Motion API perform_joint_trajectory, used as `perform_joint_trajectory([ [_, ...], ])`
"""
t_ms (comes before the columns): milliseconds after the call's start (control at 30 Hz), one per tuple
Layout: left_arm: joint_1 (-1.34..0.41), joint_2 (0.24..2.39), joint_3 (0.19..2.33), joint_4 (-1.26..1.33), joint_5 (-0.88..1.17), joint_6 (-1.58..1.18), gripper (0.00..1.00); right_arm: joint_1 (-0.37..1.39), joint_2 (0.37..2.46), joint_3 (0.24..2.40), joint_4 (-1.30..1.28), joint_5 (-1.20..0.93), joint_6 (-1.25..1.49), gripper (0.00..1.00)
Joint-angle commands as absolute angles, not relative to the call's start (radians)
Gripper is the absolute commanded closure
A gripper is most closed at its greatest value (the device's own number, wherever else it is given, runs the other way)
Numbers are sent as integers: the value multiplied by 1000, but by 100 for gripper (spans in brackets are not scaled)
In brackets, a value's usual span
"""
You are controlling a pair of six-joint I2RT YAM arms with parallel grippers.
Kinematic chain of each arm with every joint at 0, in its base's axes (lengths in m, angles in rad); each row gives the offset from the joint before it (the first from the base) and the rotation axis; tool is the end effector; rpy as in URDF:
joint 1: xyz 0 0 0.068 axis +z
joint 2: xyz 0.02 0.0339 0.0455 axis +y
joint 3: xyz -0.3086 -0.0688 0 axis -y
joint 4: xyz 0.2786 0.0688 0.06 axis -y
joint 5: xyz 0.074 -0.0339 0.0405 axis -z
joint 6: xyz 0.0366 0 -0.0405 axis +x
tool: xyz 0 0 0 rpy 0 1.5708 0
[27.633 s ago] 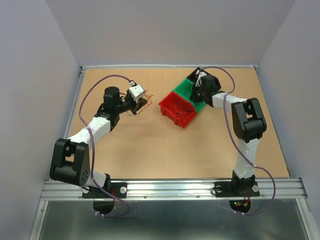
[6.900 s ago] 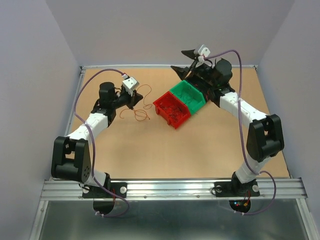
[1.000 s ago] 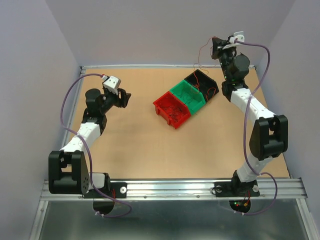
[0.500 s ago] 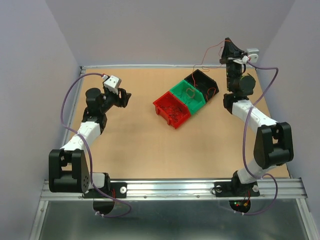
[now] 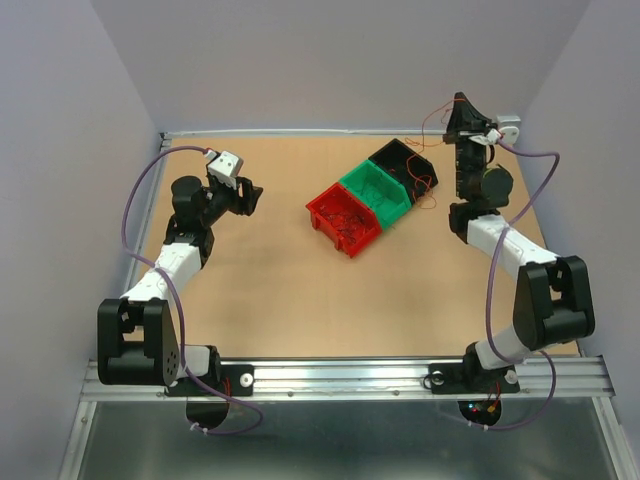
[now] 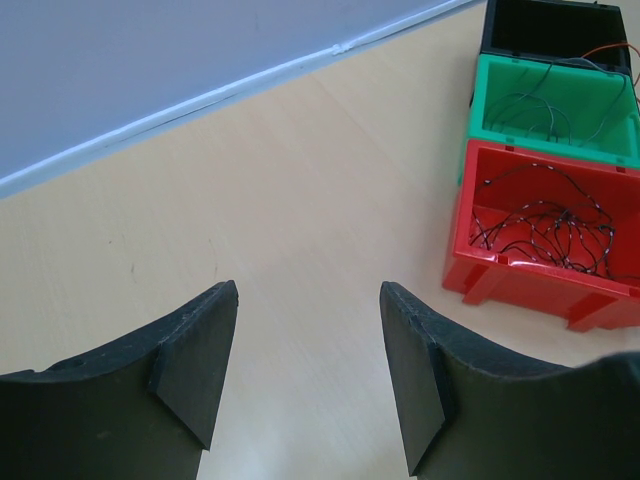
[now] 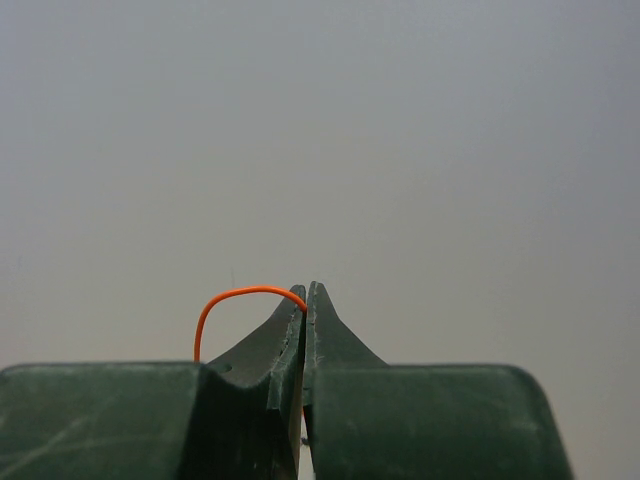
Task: Untangle the cables
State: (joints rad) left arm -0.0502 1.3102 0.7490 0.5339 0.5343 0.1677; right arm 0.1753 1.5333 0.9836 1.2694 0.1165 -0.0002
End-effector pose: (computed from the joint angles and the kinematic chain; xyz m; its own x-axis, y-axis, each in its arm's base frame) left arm 0.3124 -0.0344 0.3113 0.0652 0.1406 -0.9879 0.5484 0.8221 0.1531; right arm 0.3555 0.0587 0.4002 0.6491 0.1148 -0.7520 -0.0870 0.9933 0.0765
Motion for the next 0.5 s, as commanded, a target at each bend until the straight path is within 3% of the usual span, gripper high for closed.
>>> perform_joint_trajectory([
  [0, -46, 1305, 798, 565, 557, 179, 30, 167, 1445, 950, 1646, 162, -31, 100],
  [467, -46, 1315, 804, 560, 561, 179, 30, 167, 1204, 807, 1652, 176, -81, 99],
])
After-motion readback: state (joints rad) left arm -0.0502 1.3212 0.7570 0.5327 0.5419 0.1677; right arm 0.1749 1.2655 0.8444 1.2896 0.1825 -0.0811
